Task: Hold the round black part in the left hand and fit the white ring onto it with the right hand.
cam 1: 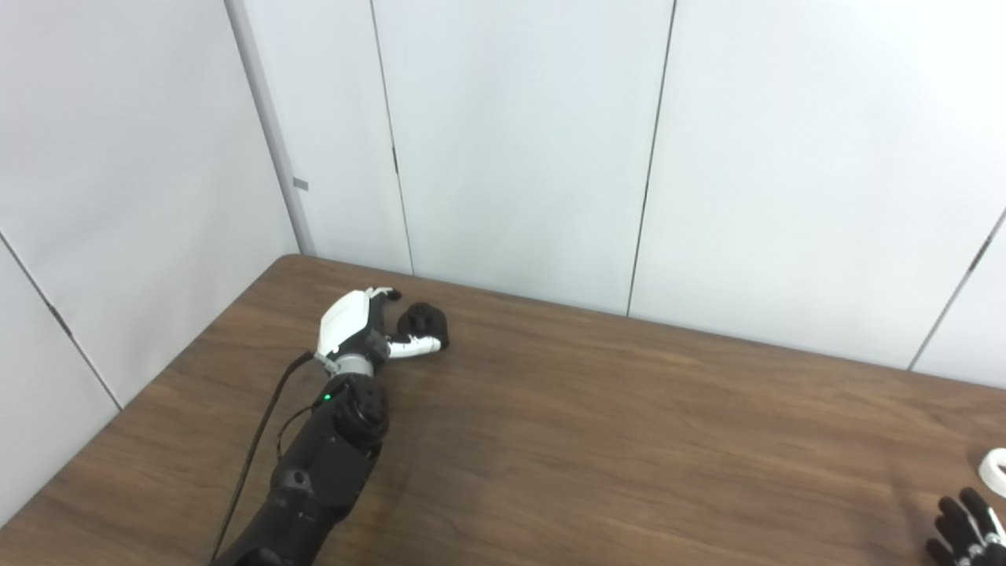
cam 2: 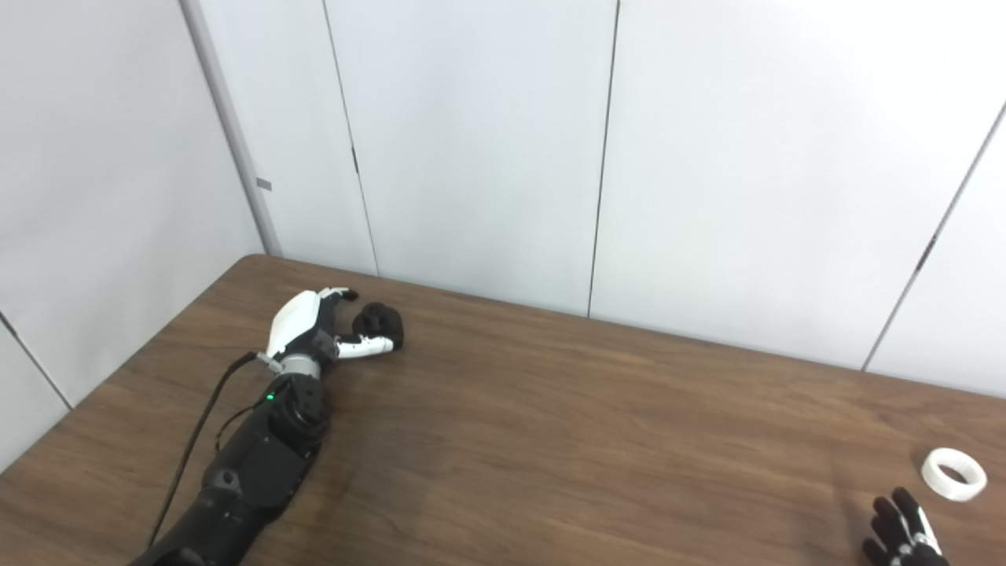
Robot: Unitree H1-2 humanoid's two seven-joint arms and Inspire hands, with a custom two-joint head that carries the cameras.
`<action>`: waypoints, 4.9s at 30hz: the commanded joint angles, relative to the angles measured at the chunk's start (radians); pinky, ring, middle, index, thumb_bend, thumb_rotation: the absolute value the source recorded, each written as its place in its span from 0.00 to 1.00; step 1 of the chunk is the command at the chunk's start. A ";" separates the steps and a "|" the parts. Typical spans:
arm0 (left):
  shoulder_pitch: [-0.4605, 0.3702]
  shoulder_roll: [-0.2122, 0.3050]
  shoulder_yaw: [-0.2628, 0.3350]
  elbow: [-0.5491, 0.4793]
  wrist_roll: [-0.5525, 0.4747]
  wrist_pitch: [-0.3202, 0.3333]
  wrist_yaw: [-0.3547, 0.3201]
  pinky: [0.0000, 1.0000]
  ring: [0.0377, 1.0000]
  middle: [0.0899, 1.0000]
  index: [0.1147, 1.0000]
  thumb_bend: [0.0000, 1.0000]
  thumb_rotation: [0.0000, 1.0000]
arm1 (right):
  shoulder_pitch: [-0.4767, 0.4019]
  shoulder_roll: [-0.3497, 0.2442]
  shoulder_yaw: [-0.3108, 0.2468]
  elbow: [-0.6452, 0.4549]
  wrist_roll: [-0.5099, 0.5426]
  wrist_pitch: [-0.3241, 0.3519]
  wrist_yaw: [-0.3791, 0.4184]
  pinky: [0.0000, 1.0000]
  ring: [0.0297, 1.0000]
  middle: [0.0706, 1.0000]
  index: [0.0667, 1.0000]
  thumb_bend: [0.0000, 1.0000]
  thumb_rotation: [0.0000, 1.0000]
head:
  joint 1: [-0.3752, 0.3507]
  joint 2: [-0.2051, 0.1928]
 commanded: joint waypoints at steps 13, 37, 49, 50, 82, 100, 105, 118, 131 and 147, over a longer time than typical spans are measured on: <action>-0.091 0.037 -0.029 0.054 -0.006 -0.015 0.008 1.00 0.99 0.94 0.78 0.95 0.37 | 0.008 -0.007 -0.004 -0.016 0.003 0.017 -0.004 1.00 0.99 0.96 0.98 0.56 1.00 | -0.006 0.002; -0.098 0.034 -0.044 0.054 -0.013 0.009 0.033 1.00 0.94 0.87 0.69 0.92 0.33 | 0.011 -0.012 -0.003 -0.016 0.002 0.015 -0.005 1.00 0.97 0.96 0.98 0.58 1.00 | 0.001 0.011; -0.088 0.020 -0.017 0.054 -0.031 0.015 0.095 1.00 0.88 0.74 0.42 0.53 0.06 | 0.016 -0.016 0.000 -0.031 -0.007 0.037 -0.007 1.00 0.97 0.95 0.98 0.57 1.00 | 0.009 0.016; -0.086 0.021 -0.019 0.051 -0.030 0.015 0.095 1.00 0.88 0.74 0.41 0.53 0.05 | 0.016 -0.017 0.000 -0.028 -0.008 0.034 -0.005 1.00 0.97 0.95 0.98 0.58 1.00 | 0.010 0.016; 0.183 -0.032 -0.176 -0.517 0.149 0.075 -0.031 1.00 0.86 0.73 0.42 0.52 0.05 | 0.014 0.008 0.025 -0.070 -0.086 0.065 -0.043 1.00 0.93 0.90 0.93 0.59 1.00 | -0.095 0.042; 0.349 -0.108 -0.327 -0.830 0.321 0.010 -0.232 1.00 0.87 0.77 0.42 0.52 0.06 | 0.003 0.084 0.080 -0.198 -0.162 0.179 -0.106 1.00 0.92 0.89 0.92 0.59 1.00 | -0.290 0.101; 0.385 -0.126 -0.347 -0.851 0.333 -0.042 -0.244 1.00 0.88 0.78 0.42 0.52 0.06 | -0.005 0.111 0.096 -0.232 -0.178 0.222 -0.120 1.00 0.92 0.90 0.92 0.60 1.00 | -0.349 0.119; 0.477 -0.153 -0.400 -0.804 0.356 -0.220 -0.236 1.00 0.92 0.83 0.42 0.52 0.05 | -0.036 0.167 0.131 -0.316 -0.238 0.321 -0.148 1.00 0.94 0.91 0.93 0.58 1.00 | -0.459 0.167; 0.540 -0.166 -0.403 -0.733 0.365 -0.286 -0.209 1.00 0.94 0.83 0.42 0.52 0.05 | -0.047 0.167 0.117 -0.378 -0.252 0.397 -0.148 1.00 0.95 0.91 0.93 0.60 1.00 | -0.488 0.204; 0.538 -0.164 -0.379 -0.672 0.370 -0.327 -0.180 1.00 0.93 0.82 0.42 0.52 0.05 | -0.074 0.119 0.074 -0.376 -0.306 0.381 -0.172 0.93 0.93 0.91 0.87 0.51 0.70 | -0.589 0.221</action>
